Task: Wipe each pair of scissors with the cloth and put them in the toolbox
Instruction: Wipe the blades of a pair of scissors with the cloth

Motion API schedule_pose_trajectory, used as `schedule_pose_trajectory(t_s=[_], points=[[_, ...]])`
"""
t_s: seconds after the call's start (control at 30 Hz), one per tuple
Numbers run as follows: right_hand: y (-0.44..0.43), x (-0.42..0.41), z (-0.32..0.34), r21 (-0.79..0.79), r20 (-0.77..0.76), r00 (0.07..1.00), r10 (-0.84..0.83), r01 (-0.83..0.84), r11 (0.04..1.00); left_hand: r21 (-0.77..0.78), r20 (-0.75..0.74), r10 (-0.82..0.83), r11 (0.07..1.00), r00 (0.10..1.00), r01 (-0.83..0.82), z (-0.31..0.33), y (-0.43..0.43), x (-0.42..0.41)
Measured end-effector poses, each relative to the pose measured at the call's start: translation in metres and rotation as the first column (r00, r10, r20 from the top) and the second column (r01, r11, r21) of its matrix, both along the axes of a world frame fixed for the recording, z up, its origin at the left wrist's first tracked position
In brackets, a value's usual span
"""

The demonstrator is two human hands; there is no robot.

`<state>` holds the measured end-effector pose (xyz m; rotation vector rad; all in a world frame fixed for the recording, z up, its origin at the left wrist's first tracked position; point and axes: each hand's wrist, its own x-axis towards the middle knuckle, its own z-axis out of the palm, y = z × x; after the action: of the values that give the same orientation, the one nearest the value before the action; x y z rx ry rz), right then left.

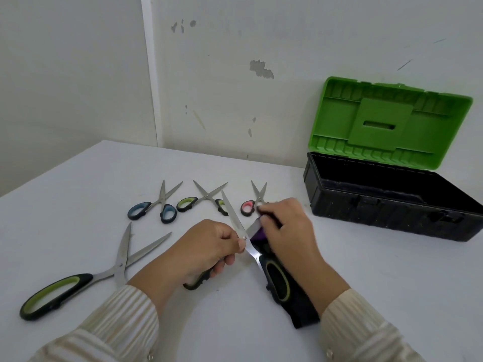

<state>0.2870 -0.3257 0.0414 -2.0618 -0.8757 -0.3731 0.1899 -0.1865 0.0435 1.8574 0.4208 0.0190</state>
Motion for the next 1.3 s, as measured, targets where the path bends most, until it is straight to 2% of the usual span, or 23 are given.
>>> schedule_pose_trajectory(t_s=[0.07, 0.1, 0.13, 0.2, 0.27, 0.37, 0.43, 0.5, 0.57, 0.63, 0.7, 0.73, 0.77, 0.9, 0.97, 1.07, 1.2, 1.3], points=[[-0.011, 0.018, 0.010, 0.110, -0.083, 0.988, -0.128, 0.137, 0.984, -0.028, 0.004, -0.015, 0.999, 1.000, 0.016, 0.001, 0.000, 0.000], [-0.016, 0.022, 0.014, 0.097, -0.115, 0.984, -0.136, 0.147, 0.984, -0.054, 0.013, -0.002, 0.999, 1.000, 0.003, 0.002, 0.001, 0.000], [-0.021, 0.023, 0.016, 0.043, -0.129, 0.987, -0.101, 0.108, 0.993, -0.076, 0.025, 0.020, 0.997, 0.999, -0.018, 0.003, 0.002, 0.001], [-0.024, 0.016, 0.018, -0.119, -0.170, 0.984, 0.060, -0.081, 0.990, -0.096, 0.050, 0.055, 0.994, 0.997, -0.050, 0.006, 0.006, 0.001], [-0.021, 0.004, 0.019, -0.281, -0.254, 0.946, 0.201, -0.271, 0.921, -0.102, 0.069, 0.060, 0.993, 0.996, -0.053, 0.007, 0.008, 0.001], [-0.016, -0.001, 0.015, -0.418, -0.297, 0.923, 0.245, -0.356, 0.835, -0.132, 0.080, 0.053, 0.990, 0.995, -0.042, 0.007, 0.009, 0.000], [-0.015, 0.000, 0.015, -0.374, -0.322, 0.919, 0.229, -0.345, 0.861, -0.174, 0.071, 0.062, 0.983, 0.996, -0.049, 0.008, 0.010, -0.001], [-0.017, 0.001, 0.015, -0.249, -0.375, 0.905, 0.200, -0.306, 0.919, -0.300, 0.049, 0.093, 0.951, 0.995, -0.074, 0.010, 0.015, -0.001], [-0.018, 0.001, 0.014, -0.115, -0.442, 0.884, 0.154, -0.226, 0.967, -0.533, 0.043, 0.124, 0.842, 0.991, -0.082, 0.014, 0.022, 0.000], [-0.017, 0.002, 0.012, 0.002, -0.517, 0.849, 0.113, -0.131, 0.991, -0.744, 0.072, 0.192, 0.664, 0.979, -0.075, 0.014, 0.029, 0.000], [-0.014, 0.002, 0.011, 0.056, -0.562, 0.824, 0.071, -0.048, 0.997, -0.884, 0.098, 0.311, 0.463, 0.946, -0.061, 0.011, 0.031, 0.003], [-0.013, 0.002, 0.010, 0.063, -0.568, 0.821, 0.056, -0.024, 0.998, -0.917, 0.102, 0.365, 0.396, 0.926, -0.055, 0.008, 0.029, 0.005], [-0.011, 0.000, 0.009, 0.064, -0.563, 0.825, 0.050, -0.017, 0.998, -0.916, 0.114, 0.397, 0.397, 0.911, -0.059, 0.007, 0.024, 0.007], [-0.002, -0.011, 0.007, 0.034, -0.449, 0.888, 0.103, -0.098, 0.995, -0.679, 0.175, 0.332, 0.723, 0.927, -0.130, -0.005, -0.010, 0.014], [0.002, -0.018, 0.006, -0.015, -0.360, 0.921, 0.151, -0.167, 0.986, -0.606, 0.190, 0.313, 0.783, 0.931, -0.139, -0.010, -0.021, 0.014], [0.004, -0.023, 0.006, -0.064, -0.274, 0.937, 0.215, -0.241, 0.968, -0.628, 0.188, 0.402, 0.750, 0.896, -0.205, -0.011, -0.020, 0.014], [-0.010, -0.008, 0.005, -0.054, -0.324, 0.909, 0.261, -0.293, 0.954, -0.668, 0.205, 0.483, 0.705, 0.851, -0.240, -0.003, -0.005, 0.012], [-0.019, 0.013, 0.003, 0.128, -0.415, 0.896, 0.156, -0.112, 0.985, -0.670, 0.158, 0.514, 0.683, 0.843, -0.290, 0.002, 0.005, 0.008]])
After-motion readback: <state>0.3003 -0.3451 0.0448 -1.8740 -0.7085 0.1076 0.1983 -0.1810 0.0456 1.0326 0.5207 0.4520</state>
